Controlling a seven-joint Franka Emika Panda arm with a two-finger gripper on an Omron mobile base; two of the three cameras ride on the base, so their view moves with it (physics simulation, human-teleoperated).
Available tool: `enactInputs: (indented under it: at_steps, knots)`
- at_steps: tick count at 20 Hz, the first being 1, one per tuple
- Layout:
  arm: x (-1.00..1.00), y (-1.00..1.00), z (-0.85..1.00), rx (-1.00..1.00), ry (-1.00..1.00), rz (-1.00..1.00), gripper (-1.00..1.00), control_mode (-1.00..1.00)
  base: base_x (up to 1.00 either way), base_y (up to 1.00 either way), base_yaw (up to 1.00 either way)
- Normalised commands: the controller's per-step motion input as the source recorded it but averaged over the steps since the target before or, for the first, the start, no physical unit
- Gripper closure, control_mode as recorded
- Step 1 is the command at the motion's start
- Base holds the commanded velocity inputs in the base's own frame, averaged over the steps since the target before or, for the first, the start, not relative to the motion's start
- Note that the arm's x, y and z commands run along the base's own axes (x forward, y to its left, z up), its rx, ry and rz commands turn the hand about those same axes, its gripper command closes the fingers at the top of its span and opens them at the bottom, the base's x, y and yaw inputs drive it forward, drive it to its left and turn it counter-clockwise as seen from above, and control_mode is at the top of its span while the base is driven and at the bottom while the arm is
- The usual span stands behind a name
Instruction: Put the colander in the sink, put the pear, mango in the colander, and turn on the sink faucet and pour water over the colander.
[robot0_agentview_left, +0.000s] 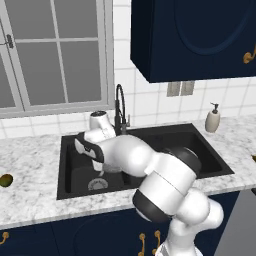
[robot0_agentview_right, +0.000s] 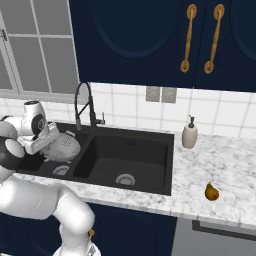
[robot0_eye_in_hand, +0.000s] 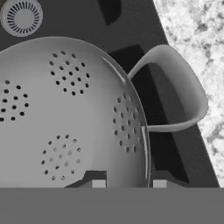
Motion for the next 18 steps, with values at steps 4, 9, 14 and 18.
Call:
enactInputs:
  at_steps: [4, 9, 14, 18]
  knots:
    - [0.49, 0.49, -0.19, -0.13, -0.02, -0.16, 1.00, -1.00, 0.00, 0.00, 0.00]
    - [0.14, 0.37, -0.26, -0.13, 0.00, -0.20, 1.00, -1.00, 0.00, 0.00, 0.00]
    - [-0.40, 0.19, -0.47, -0.13, 0.00, -0.19, 1.00, -1.00, 0.00, 0.00, 0.00]
    - [-0.43, 0.00, -0.63, -0.11, -0.01, -0.20, 1.00, -1.00, 0.00, 0.00, 0.00]
